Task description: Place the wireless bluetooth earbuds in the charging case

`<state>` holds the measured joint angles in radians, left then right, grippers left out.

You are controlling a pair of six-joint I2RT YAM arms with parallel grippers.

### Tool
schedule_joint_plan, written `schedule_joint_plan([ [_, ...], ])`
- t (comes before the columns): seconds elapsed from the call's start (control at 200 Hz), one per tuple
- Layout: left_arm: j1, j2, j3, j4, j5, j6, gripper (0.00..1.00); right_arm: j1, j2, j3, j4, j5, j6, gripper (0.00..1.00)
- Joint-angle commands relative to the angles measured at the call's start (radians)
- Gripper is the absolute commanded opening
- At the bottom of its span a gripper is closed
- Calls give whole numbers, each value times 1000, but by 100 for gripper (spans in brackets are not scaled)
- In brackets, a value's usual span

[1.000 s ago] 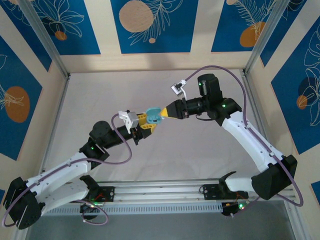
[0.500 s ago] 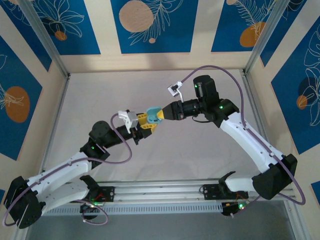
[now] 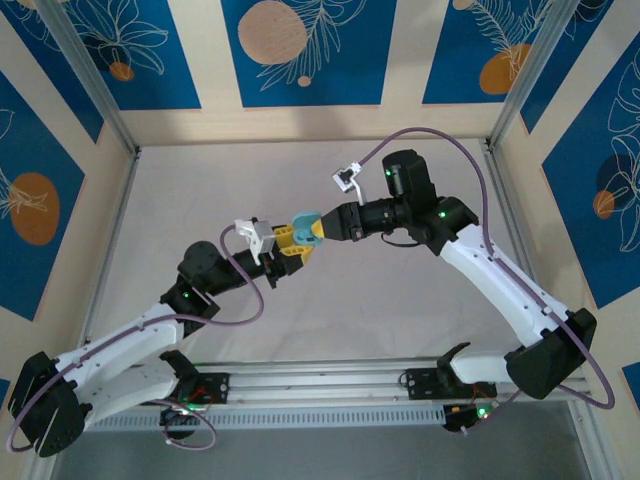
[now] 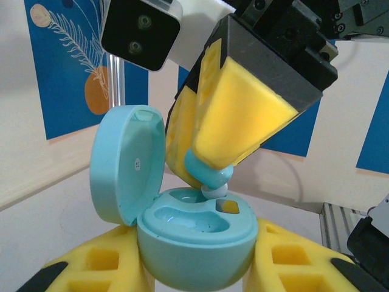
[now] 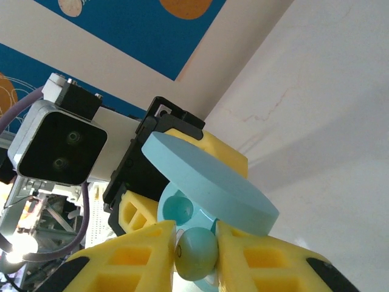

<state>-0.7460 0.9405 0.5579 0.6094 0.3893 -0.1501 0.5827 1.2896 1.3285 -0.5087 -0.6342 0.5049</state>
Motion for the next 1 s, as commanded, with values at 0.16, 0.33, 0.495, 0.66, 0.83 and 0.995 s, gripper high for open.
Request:
schedule_joint_plan([
  [0.16, 3, 3, 9, 112, 39, -26, 26, 27, 15, 39, -94, 97, -72, 27],
  [0.33, 3, 1, 7, 113, 37, -29, 26, 31, 16, 47, -109, 119, -78, 29],
  [0.495, 3, -3, 8, 109, 36, -25, 26, 34, 15, 57, -119, 137, -81, 30],
  [0.66, 2, -5, 7, 105, 36, -25, 26, 36, 14, 68, -129, 159, -82, 31],
  [0.83, 3, -3, 8, 104, 37, -24, 26, 49, 19, 83, -143, 148, -99, 27],
  [0.995, 3, 2, 9, 113, 41, -25, 26, 56, 28, 87, -140, 128, -111, 30],
])
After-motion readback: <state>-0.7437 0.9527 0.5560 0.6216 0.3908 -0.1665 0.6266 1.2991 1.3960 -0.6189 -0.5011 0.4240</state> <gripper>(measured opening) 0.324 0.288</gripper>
